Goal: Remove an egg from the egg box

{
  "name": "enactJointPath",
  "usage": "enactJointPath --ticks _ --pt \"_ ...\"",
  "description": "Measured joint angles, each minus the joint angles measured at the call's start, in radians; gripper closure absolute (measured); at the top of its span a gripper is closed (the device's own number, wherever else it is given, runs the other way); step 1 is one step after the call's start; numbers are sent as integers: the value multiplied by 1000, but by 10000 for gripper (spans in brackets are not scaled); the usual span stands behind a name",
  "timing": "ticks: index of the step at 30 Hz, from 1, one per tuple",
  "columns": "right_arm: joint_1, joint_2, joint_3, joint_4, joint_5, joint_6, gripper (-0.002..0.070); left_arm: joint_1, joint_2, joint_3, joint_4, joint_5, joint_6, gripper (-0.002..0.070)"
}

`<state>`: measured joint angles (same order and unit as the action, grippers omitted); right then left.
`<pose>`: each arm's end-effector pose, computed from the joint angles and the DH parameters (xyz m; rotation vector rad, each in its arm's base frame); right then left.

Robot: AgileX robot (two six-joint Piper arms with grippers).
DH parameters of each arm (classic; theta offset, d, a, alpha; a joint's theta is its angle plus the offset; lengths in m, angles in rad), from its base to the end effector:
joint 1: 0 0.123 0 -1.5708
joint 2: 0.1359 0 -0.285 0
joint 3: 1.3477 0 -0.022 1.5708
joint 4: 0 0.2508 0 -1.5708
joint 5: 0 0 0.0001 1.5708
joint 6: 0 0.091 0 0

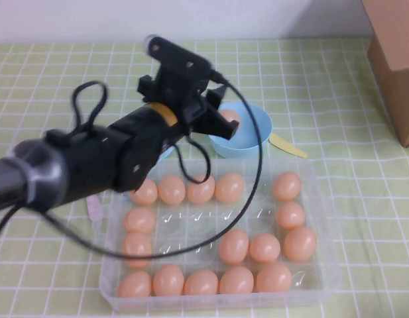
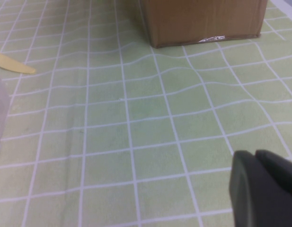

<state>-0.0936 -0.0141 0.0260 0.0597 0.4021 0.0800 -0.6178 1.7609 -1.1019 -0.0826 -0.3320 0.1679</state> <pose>0.0517 -0.0027 0.1692 0.2005 1.8866 0.0503 0.3294 -0.2311 0.2540 0.6144 1.7190 -0.3498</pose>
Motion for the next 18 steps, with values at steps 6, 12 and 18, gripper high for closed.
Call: enactJointPath --ticks 6,12,18 --pt "0 0 0 0 0 0 694 19 -260 279 0 -118 0 655" --pt "0 0 0 0 0 0 694 25 -549 424 -2 -86 2 672" --pt "0 0 0 0 0 0 694 25 -790 499 0 82 2 673"
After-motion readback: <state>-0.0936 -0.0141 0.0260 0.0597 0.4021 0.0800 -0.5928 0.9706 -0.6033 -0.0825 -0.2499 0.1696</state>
